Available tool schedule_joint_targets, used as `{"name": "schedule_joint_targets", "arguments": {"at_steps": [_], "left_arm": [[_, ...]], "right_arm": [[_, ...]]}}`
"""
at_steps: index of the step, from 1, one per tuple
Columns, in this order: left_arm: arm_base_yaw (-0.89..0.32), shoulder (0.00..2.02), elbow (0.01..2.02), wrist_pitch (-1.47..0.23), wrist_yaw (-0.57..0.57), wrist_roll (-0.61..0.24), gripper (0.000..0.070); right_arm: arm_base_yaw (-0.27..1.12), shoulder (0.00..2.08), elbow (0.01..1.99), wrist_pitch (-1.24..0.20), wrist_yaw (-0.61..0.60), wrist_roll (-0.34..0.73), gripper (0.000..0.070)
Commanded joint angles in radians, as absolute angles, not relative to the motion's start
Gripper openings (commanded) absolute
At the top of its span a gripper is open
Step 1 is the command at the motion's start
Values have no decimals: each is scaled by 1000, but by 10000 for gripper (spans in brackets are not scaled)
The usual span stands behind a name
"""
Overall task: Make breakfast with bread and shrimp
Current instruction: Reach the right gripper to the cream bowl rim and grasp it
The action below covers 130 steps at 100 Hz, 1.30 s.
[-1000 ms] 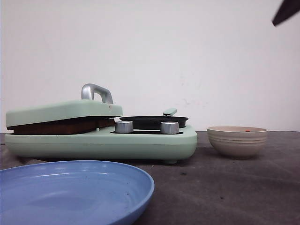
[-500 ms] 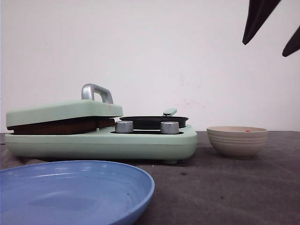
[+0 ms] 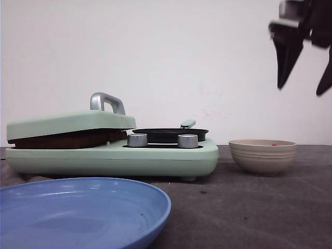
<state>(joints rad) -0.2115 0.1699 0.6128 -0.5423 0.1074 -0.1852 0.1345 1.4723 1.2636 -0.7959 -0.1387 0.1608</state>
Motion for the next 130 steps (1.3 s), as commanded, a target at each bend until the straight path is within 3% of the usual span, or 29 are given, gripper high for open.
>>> {"name": "schedule_joint_targets", "arguments": {"at_steps": [1,74,87,113,130], "left_arm": [[-213,170,617,-532,104,-186,434],[-213,170,616,-580,100,-184,435],[-213,170,616,-580,97,-184,434],[-213,170,616,-580,97,-184,435],[-213,170,616,-580,97,-184,435]], "right_arm": [[127,1525,1287,-786,-141,117,480],[60,1745,1287,-641,-141,116,476],[62,1752,1287,-630,-142,117,412],[62,1780,1287,-638,-159,120,403],[70,1802,1287,-635,-161,123,321]]}}
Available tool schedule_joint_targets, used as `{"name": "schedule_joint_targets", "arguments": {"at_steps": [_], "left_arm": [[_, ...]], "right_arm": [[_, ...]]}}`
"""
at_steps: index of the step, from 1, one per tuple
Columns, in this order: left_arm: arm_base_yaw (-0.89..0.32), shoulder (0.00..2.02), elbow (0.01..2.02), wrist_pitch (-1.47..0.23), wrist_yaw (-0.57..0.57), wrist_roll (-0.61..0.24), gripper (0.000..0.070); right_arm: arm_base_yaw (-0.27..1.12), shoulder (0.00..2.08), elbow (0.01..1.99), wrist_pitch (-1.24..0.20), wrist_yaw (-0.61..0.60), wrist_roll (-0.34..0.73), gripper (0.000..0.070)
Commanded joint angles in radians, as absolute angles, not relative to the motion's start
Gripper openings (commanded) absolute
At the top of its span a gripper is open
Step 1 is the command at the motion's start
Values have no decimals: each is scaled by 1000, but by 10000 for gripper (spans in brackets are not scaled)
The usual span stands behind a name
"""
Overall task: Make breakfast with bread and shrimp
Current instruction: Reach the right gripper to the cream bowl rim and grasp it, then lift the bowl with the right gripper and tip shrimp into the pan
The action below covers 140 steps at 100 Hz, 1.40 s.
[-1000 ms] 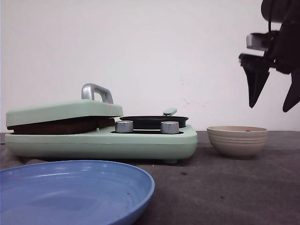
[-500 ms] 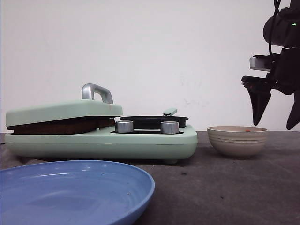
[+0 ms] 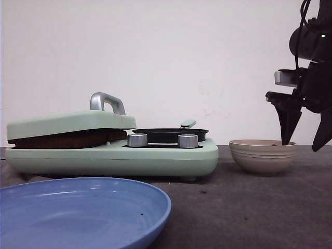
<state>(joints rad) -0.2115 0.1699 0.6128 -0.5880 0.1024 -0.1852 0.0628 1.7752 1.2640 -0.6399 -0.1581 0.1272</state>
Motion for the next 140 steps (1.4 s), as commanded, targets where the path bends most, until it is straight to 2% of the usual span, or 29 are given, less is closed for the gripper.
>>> {"name": "schedule_joint_targets", "arguments": {"at_steps": [1,13,46,56,63,72,140], "left_arm": [[-213,170,616,-580,97,-184,435],[-213,170,616,-580,97,-184,434],[-213,170,616,-580,97,-176,435],[-213,170,616,-581,97,-176,435],[-213,170,616,-581,97,-176,434],[-213,170,616,-582,97,-176,435],[-213,170,616,-583,97,-173,434]], "right_arm": [[70,1803,1287,-635,-161,123,316],[70,1807,1287,-634,-162,124,250],[70,1824,1287,-629,-186,136,239],[73,1832,1287,-625,-192,146,123],[78,1837,1287,-621,-192,147,87],[83,1840,1287,-617,-194,146,2],[113,1870,1287,-598,-222,161,0]]}}
